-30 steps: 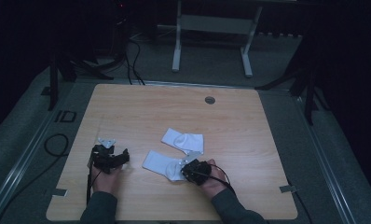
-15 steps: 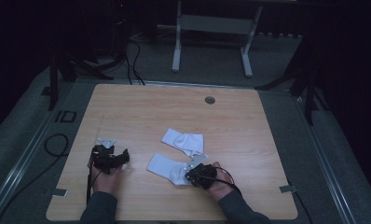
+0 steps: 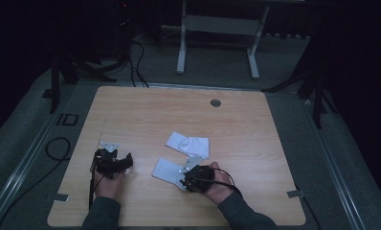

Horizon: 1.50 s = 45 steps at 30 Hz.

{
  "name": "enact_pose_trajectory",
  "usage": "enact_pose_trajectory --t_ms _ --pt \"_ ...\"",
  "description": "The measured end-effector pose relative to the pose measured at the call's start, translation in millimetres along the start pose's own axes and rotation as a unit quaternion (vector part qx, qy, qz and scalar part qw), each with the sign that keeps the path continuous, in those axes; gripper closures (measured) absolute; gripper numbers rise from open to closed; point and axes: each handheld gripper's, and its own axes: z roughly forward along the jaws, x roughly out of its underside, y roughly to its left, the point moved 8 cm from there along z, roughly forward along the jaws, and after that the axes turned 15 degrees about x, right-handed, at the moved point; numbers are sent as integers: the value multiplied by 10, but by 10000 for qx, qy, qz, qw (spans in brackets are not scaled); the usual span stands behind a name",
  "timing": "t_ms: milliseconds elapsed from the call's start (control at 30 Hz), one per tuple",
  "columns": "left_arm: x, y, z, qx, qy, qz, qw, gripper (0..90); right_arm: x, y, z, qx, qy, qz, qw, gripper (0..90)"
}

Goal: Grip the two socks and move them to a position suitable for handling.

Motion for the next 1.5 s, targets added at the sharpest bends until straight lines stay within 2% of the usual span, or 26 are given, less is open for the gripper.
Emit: enact_pose_trajectory --t_ms 167,367,433,467,500,533,633,800,1133,1367,1500 --pt "1 1 -2 -2 12 3 10000 217 -69 109 76 -174 34 -16 9998 609" --pt "2 -1 -2 -1 8 4 10000 217 -35 164 206 -204 236 -69 9995 599" --pt "2 -1 -2 -1 6 4 10000 217 -23 167 231 -204 294 -63 9993 621" --pt "2 -2 -2 -1 7 3 10000 217 -17 166 246 -191 328 -55 9993 661" --pt "2 -2 -2 -1 7 4 10000 216 -14 166 254 -201 355 -24 9992 783" --pt "2 -2 -2 -1 6 3 10000 216 -17 163 250 -206 347 -26 9992 828" --pt "3 -3 -2 0 7 2 10000 217 -37 154 210 -198 295 -1 9994 870" --pt "3 -4 -1 3 3 4 10000 217 -75 97 120 -234 180 120 9995 873" --pt "3 -4 -2 2 4 5 10000 217 -75 -111 -76 -88 58 306 9995 873" --pt "3 -4 -2 3 3 6 10000 217 23 -248 -173 -43 49 449 9990 872" --pt "3 -4 -2 3 3 6 10000 216 84 -331 -222 -26 31 613 9981 872"
